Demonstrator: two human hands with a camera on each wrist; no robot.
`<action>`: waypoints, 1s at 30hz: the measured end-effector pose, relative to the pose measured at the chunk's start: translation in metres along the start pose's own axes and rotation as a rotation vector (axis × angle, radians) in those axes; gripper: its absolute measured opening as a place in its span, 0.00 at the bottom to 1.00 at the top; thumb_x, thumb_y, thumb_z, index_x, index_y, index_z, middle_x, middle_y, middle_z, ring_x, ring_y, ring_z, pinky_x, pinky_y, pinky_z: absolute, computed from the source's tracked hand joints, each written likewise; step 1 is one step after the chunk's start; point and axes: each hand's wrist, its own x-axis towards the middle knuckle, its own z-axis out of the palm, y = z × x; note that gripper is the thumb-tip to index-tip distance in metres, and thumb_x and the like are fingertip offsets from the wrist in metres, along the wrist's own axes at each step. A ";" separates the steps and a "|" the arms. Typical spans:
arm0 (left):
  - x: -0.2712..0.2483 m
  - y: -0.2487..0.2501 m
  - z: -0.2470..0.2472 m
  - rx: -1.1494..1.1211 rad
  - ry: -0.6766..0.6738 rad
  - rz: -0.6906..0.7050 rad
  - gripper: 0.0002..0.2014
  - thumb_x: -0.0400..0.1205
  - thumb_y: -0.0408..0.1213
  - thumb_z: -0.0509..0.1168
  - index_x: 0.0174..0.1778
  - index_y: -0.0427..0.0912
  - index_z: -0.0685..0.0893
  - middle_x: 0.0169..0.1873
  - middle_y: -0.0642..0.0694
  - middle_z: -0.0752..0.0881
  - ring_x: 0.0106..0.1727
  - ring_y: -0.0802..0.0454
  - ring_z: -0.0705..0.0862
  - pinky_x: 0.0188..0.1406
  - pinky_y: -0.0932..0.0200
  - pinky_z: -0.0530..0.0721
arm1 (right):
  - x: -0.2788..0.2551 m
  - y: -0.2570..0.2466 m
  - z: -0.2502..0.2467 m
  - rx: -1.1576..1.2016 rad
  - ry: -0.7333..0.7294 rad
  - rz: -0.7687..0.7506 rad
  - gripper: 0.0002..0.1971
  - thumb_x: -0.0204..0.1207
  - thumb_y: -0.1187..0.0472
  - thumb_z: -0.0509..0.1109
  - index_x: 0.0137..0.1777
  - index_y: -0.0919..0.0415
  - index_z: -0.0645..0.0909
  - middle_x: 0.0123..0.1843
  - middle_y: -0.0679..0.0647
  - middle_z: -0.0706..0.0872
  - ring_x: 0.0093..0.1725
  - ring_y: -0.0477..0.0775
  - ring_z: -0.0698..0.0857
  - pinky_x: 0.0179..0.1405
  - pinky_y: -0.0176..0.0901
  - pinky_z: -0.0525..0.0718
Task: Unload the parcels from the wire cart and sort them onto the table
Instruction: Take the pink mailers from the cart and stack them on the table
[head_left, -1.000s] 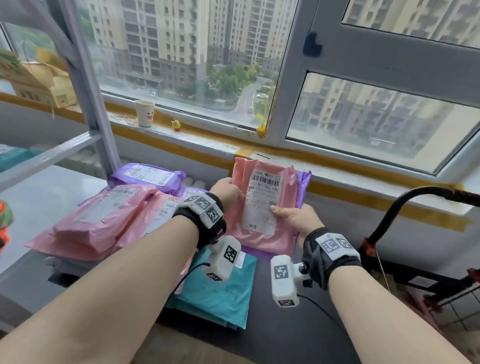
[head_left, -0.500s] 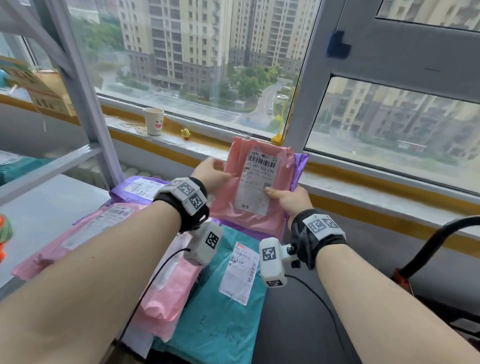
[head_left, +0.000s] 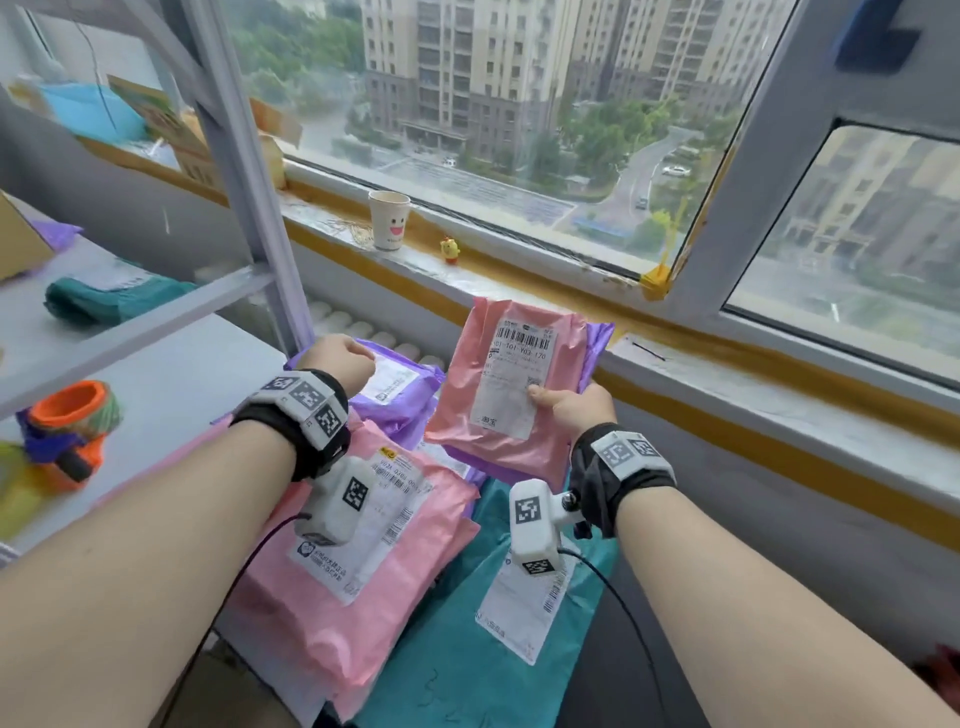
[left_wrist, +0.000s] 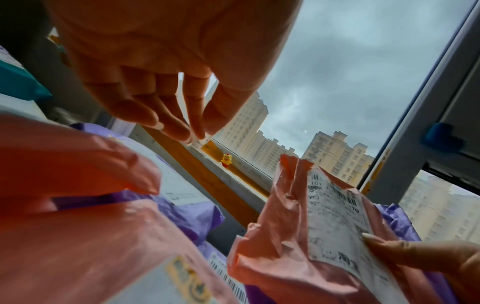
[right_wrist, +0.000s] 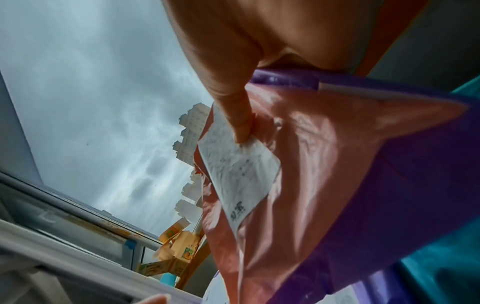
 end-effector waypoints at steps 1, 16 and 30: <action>0.001 -0.003 0.000 -0.004 0.004 -0.009 0.09 0.79 0.28 0.61 0.37 0.43 0.84 0.47 0.35 0.87 0.51 0.39 0.86 0.50 0.53 0.83 | 0.004 0.000 0.004 -0.003 -0.008 0.004 0.21 0.72 0.69 0.76 0.63 0.71 0.76 0.55 0.61 0.85 0.46 0.56 0.82 0.41 0.43 0.80; -0.007 -0.012 0.017 -0.070 -0.022 -0.089 0.11 0.78 0.29 0.62 0.32 0.47 0.77 0.38 0.45 0.83 0.53 0.40 0.85 0.56 0.50 0.82 | 0.016 0.056 0.030 -0.220 -0.147 0.354 0.25 0.69 0.61 0.80 0.63 0.72 0.80 0.57 0.62 0.87 0.50 0.60 0.87 0.55 0.51 0.85; -0.011 -0.012 0.015 -0.056 -0.040 -0.033 0.10 0.78 0.29 0.61 0.34 0.48 0.80 0.43 0.47 0.84 0.55 0.42 0.85 0.54 0.52 0.84 | 0.017 0.060 0.041 -0.315 -0.178 0.376 0.16 0.66 0.61 0.81 0.48 0.65 0.79 0.44 0.59 0.87 0.47 0.58 0.88 0.57 0.56 0.86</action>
